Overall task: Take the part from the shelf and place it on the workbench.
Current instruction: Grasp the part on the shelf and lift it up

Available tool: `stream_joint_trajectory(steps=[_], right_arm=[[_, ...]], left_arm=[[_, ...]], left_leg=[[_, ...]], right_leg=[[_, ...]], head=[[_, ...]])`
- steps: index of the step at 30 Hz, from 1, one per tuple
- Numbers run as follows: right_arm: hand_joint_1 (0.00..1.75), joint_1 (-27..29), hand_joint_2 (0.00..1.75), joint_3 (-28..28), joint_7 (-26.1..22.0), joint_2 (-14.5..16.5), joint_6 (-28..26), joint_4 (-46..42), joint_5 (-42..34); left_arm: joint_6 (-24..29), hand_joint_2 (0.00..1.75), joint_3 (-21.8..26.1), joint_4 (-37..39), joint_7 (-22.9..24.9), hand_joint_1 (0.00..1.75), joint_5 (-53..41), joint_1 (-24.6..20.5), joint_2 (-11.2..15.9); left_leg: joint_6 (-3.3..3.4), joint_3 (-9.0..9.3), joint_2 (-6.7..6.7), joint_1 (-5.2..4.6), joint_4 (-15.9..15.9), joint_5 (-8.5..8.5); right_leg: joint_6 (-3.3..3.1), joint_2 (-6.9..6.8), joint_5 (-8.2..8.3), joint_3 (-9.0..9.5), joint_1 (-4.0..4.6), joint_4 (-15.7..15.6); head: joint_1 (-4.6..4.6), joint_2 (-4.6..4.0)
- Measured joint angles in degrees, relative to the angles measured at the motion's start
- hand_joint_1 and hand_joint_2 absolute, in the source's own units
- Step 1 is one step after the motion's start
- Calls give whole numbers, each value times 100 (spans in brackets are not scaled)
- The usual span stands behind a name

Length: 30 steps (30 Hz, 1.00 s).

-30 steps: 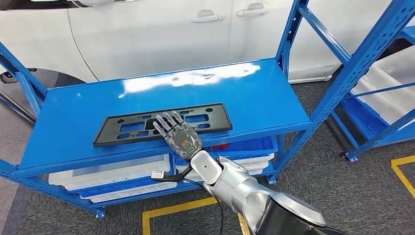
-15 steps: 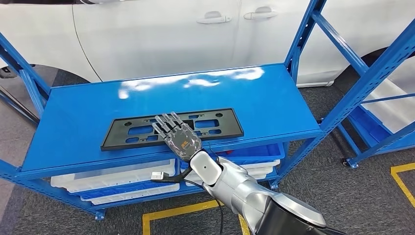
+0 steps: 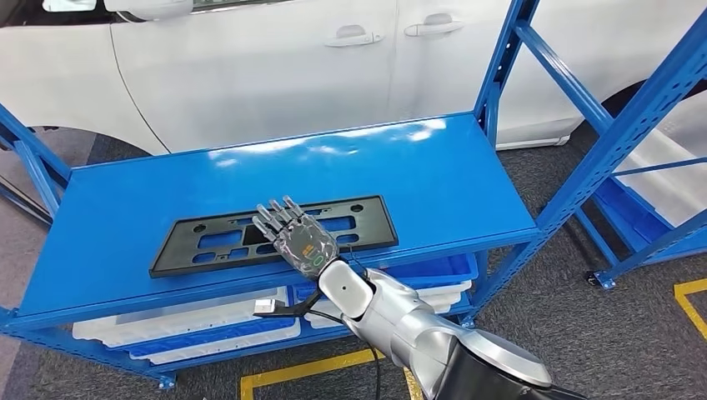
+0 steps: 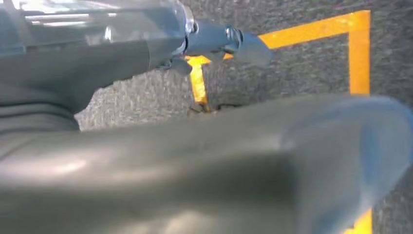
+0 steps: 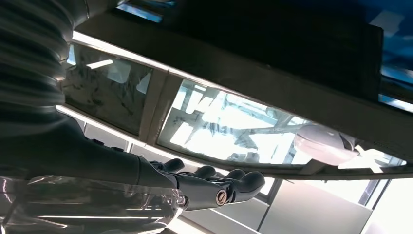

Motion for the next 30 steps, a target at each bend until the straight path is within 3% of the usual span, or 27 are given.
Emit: stream_joint_trajectory(steps=[2, 3, 7, 9, 11, 12, 13, 14, 16, 18, 20, 23, 24, 26, 27, 28, 29, 30], right_arm=[[0, -3, 175, 26, -21, 24, 18, -2, 0], [0, -5, 175, 36, -42, 36, 36, -4, 0], [0, -14, 175, 97, -185, 75, 212, -34, 1], [0, -23, 175, 134, -299, 85, 431, -63, -15], [0, -11, 175, 174, -439, 84, 733, -86, -56], [0, -2, 175, 190, -498, 84, 873, -103, -87], [0, 3, 175, 204, -546, 83, 996, -129, -124], [0, 1, 175, 216, -582, 83, 1105, -162, -170], [0, -12, 175, 245, -622, 84, 1328, -236, -281], [85, -30, 175, 271, -621, 91, 1604, -306, -425], [172, -46, 175, 290, -596, 101, 1890, -383, -565], [175, -49, 175, 307, -539, 121, 2141, -468, -703], [175, -45, 175, 310, -519, 130, 2173, -481, -741], [175, -22, 175, 314, -486, 139, 2196, -491, -806], [175, -3, 175, 315, -479, 142, 2203, -493, -826], [175, 16, 175, 316, -474, 142, 2210, -493, -839], [175, 29, 175, 319, -463, 143, 2215, -494, -853], [175, 35, 175, 322, -445, 143, 2215, -495, -873]], left_arm=[[0, 0, 2, 2, -9, 0, -1, -7, 6], [-1, 0, 2, 3, -14, 0, -1, -12, 7], [0, 0, 7, 4, -34, 0, 10, -4, -1], [5, 0, 18, 4, -52, 0, 40, -16, -2], [8, 0, 43, 5, -72, 0, 76, -23, 3], [8, 0, 57, 5, -80, 0, 89, -15, 4], [5, 0, 73, 6, -89, 0, 98, -6, 4], [1, 0, 87, 6, -99, 0, 105, 1, 4], [-7, 0, 107, 7, -130, 0, 110, 3, 3], [-15, 0, 117, 7, -168, 0, 122, -6, 1], [-27, 0, 134, 7, -194, 0, 146, -12, -2], [-45, 0, 155, 5, -215, 0, 172, -18, -5], [-56, 0, 157, 5, -220, 0, 176, -19, -5], [-74, 0, 160, 6, -226, 0, 181, -13, -7], [-79, 0, 160, 7, -226, 0, 182, -7, -7], [-80, 0, 161, 7, -226, 0, 183, 0, -7], [-83, 0, 163, 7, -226, 0, 184, 4, -7], [-87, 0, 167, 6, -228, 0, 184, 4, -5]], left_leg=[[50, 300, 4, -15, -740, 351], [83, 381, 5, -25, -942, 401], [216, 427, -6, -18, -1046, 346], [275, 454, -3, -6, -1065, 332], [316, 467, -1, -15, -1062, 304], [323, 479, -1, -18, -1060, 290], [324, 500, -3, -19, -1058, 273], [320, 531, -6, -20, -1056, 254], [300, 614, -13, -23, -1056, 207], [253, 660, -19, -46, -1045, 159], [189, 674, -18, -59, -1054, 134], [113, 627, -10, -47, -898, 3], [92, 519, -8, -41, -653, -137], [46, 137, -7, -25, 124, -491], [24, -43, -7, -16, 453, -590], [7, -146, -6, -6, 610, -585], [-5, -132, -5, 4, 519, -453], [-11, -10, -3, 15, 210, -235]], right_leg=[[50, 10, -65, 54, 21, 18], [79, 11, -84, 56, 32, 23], [199, 6, -172, 22, 37, 96], [264, -4, -407, -209, 18, 558], [301, -9, -702, -659, 0, 1349], [310, -9, -752, -844, -6, 1635], [310, -10, -695, -937, -9, 1729], [300, -10, -529, -914, -10, 1598], [243, -12, -57, -601, -1, 832], [174, -13, 179, -326, 28, 205], [125, -4, 163, -270, 53, 74], [39, -4, 184, -214, 6, -3], [16, -10, 192, -194, -12, -27], [-9, -17, 183, -186, -9, -31], [-11, -17, 176, -185, -7, -26], [-10, -15, 166, -182, -6, -20], [-1, -11, 152, -175, -8, -9], [14, -7, 133, -162, -14, 5]], head=[[0, 0], [0, 0], [0, 0], [0, 0], [0, 0], [0, 0], [0, 0], [0, 0], [0, 0], [1, 0], [0, 0], [0, 1], [0, 1], [0, 0], [0, 0], [0, 0], [0, 0], [0, 0]])
